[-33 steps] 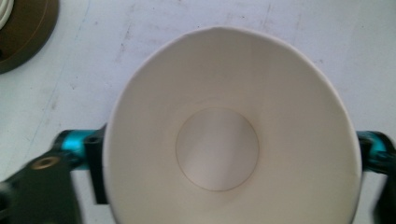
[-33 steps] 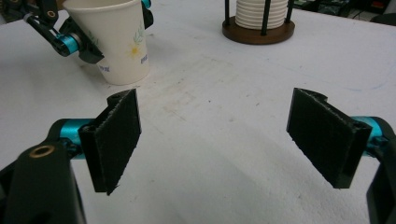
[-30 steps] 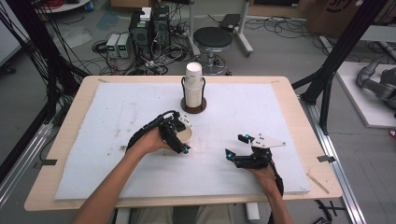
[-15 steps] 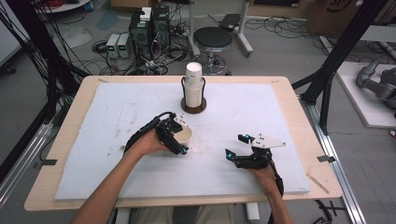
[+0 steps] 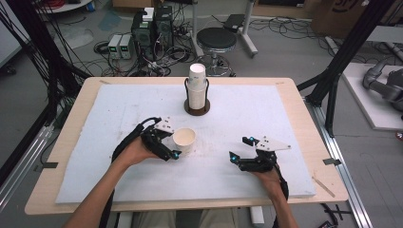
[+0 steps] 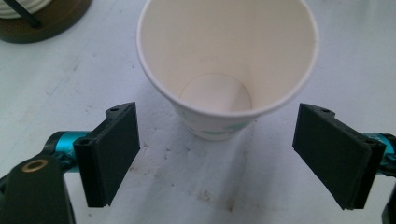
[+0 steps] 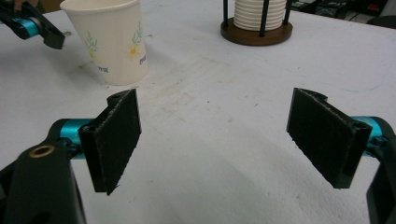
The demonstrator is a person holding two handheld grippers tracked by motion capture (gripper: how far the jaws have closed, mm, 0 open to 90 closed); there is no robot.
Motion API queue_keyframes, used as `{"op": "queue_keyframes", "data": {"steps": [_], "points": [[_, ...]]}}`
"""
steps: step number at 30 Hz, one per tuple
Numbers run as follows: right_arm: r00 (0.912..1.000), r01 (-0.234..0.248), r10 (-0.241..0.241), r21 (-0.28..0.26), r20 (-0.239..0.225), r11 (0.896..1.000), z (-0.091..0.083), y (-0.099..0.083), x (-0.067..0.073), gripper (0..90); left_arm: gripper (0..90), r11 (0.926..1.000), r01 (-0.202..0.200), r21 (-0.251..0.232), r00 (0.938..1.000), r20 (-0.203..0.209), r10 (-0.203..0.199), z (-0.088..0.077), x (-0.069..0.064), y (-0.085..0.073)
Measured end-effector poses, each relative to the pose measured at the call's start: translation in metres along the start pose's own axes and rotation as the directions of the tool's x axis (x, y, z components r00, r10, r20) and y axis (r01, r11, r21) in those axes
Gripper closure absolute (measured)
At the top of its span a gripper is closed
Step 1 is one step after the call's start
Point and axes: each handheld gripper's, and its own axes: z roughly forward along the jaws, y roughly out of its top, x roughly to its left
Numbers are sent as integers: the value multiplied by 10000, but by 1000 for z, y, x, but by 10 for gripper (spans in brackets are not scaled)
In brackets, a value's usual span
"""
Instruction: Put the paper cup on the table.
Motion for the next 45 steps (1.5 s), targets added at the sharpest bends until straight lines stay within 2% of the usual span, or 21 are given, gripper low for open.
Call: {"op": "queue_keyframes", "data": {"steps": [6, 7, 8, 9, 13, 17, 19, 20, 26, 27, 28, 30, 31, 35, 37, 39, 40, 42, 44, 45], "points": [[10000, 13, -13, -13, -6, 10000, 0, 0, -1, 180, 147, 9971, 209, -729, 9994, -252, -228, -16, -3, -20], [10000, -6, 6, -3, -16, 10000, 0, 0, 0, 180, 147, 9934, 290, -1114, 9990, -313, -327, -19, -4, -24], [10000, 13, -13, -6, 6, 10000, 0, 0, -1, 180, 148, 9926, 215, -1194, 9991, -331, -256, -22, -4, -27], [10000, 1, -1, 5, -2, 10000, 0, 0, 0, 180, 147, 9886, 324, -1469, 9987, -347, -379, -24, -6, -31], [10000, 70, -70, -40, 49, 10000, 0, 0, -1, 180, 148, 9828, 412, -1802, 9977, -456, -502, -34, -7, -44], [9999, 82, -81, -45, 77, 10000, 1, 0, -1, 180, 147, 9643, 578, -2584, 9948, -666, -775, -45, -8, -59], [9999, 72, -72, -30, 81, 10000, 0, 0, -1, 180, 147, 9572, 719, -2803, 9915, -845, -992, -48, -8, -67], [9999, 70, -69, -43, 100, 10000, 1, 0, 0, 180, 147, 9507, 769, -3004, 9897, -922, -1092, -51, -8, -72], [10000, 29, -29, 10, 91, 10000, 1, 0, 0, 180, 147, 9276, 1008, -3598, 9806, -1214, -1537, -61, -9, -94], [9999, 24, -24, 32, 102, 10000, 1, 0, 0, 180, 147, 9184, 1109, -3798, 9769, -1281, -1709, -63, -9, -98], [10000, -8, 8, 55, 99, 10000, 1, 0, 0, 180, 147, 9155, 1085, -3875, 9763, -1321, -1716, -65, -8, -101], [9999, 21, -21, 38, 98, 10000, 1, 0, 0, 180, 146, 9031, 1064, -4161, 9743, -1377, -1782, -68, -9, -106], [9999, 26, -27, 33, 117, 10000, 1, 0, 0, 180, 146, 8934, 1093, -4358, 9731, -1366, -1856, -69, -9, -109], [9999, 21, -20, -4, 144, 10000, 1, 0, 0, 180, 134, 8779, 1011, -4681, 9719, -1421, -1877, -72, -9, -118], [9999, 12, -12, 19, 144, 10000, 0, 0, 0, 180, 134, 8645, 1092, -4907, 9693, -1401, -2019, -74, -9, -124], [9999, 7, -8, 26, 130, 10000, 0, 0, 1, 180, 134, 8602, 1078, -4985, 9674, -1469, -2064, -75, -9, -129], [9999, -8, 8, 26, 119, 10000, 0, 0, 1, 180, 134, 8556, 1162, -5045, 9652, -1459, -2171, -75, -9, -132], [9999, -5, 5, -7, 117, 10000, 0, 0, 1, 180, 134, 8536, 1152, -5080, 9636, -1517, -2203, -75, -8, -136], [10000, -7, 7, -15, 92, 10000, 0, 0, 1, 180, 134, 8457, 1233, -5193, 9594, -1555, -2353, -76, -7, -140], [10000, -10, 10, -8, 91, 10000, 0, 0, 0, 180, 134, 8444, 1244, -5211, 9583, -1574, -2383, -77, -7, -142]]}}
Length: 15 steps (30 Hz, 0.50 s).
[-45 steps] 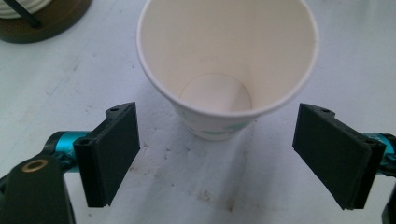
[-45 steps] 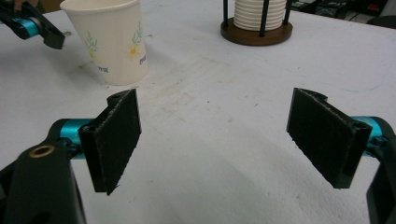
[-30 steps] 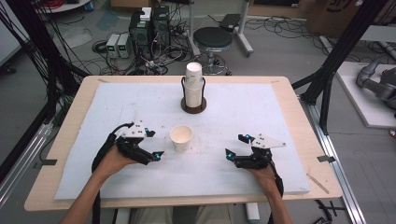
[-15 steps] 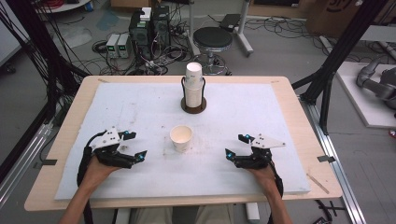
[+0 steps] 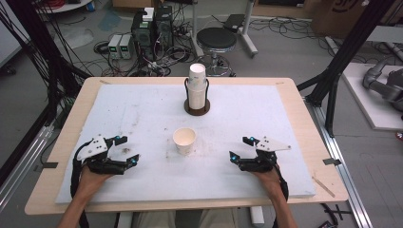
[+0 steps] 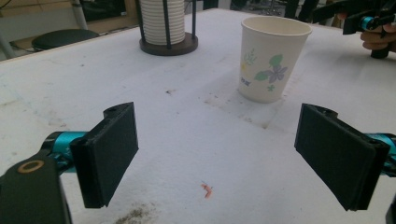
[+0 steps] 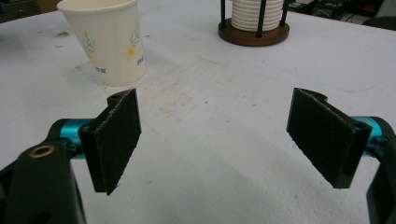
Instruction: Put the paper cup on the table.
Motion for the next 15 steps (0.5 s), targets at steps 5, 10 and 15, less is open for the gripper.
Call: {"op": "queue_keyframes", "data": {"steps": [5, 10, 15], "points": [[10000, 13, -14, -34, -38, 10000, 0, 0, 0, 180, 134, 9996, 80, -262, 9999, -92, -82, -5, 4, -4], [10000, 46, -46, -63, 0, 10000, 0, 0, -1, 180, 134, 9992, 87, -394, 9998, -198, -95, -7, 4, -6], [10000, 29, -29, -142, 25, 9999, -1, -1, 0, 180, 135, 9991, 50, -421, 9997, -250, -60, -7, 3, -6]]}}
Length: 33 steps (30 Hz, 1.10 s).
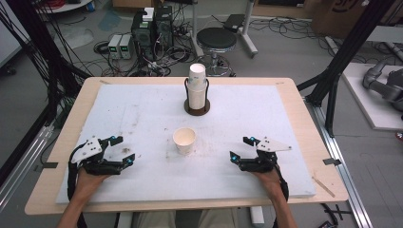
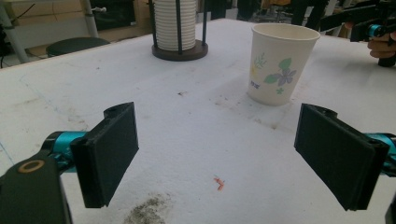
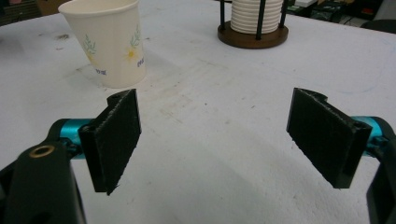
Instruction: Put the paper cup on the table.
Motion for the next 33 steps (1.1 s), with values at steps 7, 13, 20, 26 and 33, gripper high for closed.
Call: {"op": "queue_keyframes", "data": {"steps": [7, 13, 20, 26, 33], "points": [[9999, 88, -87, -85, 60, 9999, 0, 0, 0, 180, 135, 9997, 175, -145, 9996, -227, -178, -1, 0, -1], [10000, 69, -69, -90, 65, 9999, -1, -1, 1, 180, 136, 9995, 260, -205, 9991, -336, -267, -2, 1, -1], [9999, 105, -104, -148, 88, 9998, -1, -1, 1, 180, 138, 9994, 263, -219, 9988, -419, -272, -2, 0, -1], [9999, 123, -121, -148, 109, 9998, -2, -1, 2, 180, 139, 9993, 291, -233, 9985, -468, -301, -2, 0, -1], [9996, 234, -231, -236, 145, 9994, -2, -1, 3, 180, 140, 9991, 339, -259, 9979, -537, -352, -2, 0, -2]]}}
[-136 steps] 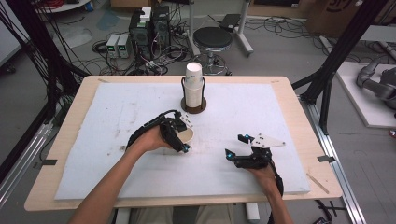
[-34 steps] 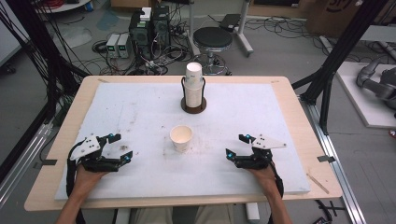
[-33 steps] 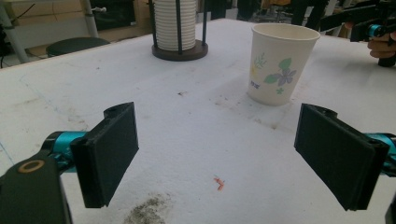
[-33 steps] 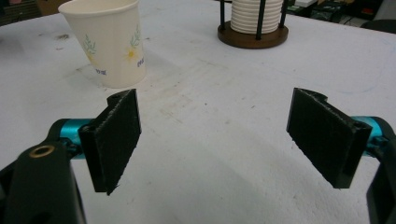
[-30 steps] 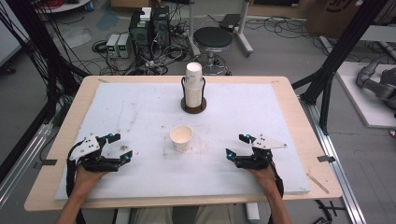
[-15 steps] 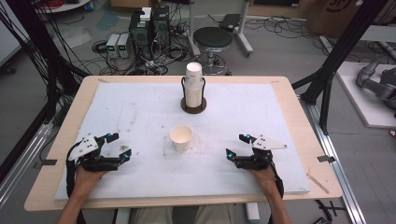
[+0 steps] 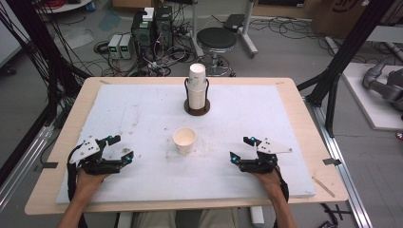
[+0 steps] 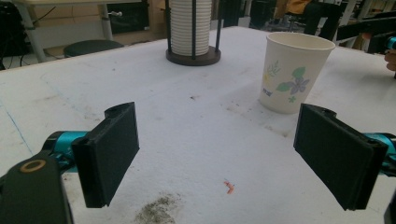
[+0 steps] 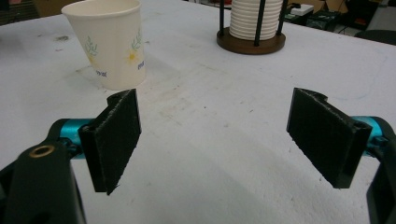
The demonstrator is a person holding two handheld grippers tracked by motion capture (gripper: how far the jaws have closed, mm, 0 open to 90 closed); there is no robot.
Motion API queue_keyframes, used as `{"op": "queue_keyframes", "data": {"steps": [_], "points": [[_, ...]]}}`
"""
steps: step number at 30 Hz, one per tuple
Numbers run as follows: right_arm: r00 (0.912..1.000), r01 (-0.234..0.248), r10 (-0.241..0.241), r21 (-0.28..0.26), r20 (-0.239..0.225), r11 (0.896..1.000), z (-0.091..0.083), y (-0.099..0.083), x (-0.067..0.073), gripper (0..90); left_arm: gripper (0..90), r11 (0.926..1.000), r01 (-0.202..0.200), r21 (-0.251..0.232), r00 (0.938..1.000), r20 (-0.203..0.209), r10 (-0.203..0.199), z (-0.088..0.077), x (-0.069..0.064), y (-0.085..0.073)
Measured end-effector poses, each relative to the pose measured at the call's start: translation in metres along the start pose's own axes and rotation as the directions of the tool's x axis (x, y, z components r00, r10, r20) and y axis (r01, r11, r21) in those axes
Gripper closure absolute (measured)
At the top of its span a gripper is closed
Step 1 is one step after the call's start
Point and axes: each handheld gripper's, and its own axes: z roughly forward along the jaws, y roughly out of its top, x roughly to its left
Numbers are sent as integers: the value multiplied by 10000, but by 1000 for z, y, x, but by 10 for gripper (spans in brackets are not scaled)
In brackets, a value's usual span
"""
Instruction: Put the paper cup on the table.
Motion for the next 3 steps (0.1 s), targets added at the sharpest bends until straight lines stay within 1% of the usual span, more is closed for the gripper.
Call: {"op": "queue_keyframes", "data": {"steps": [3], "points": [[10000, 9, -9, -19, 19, 10000, 0, 0, 0, 180, 140, 10000, -11, 8, 10000, 0, 11, 0, 0, 0]]}}
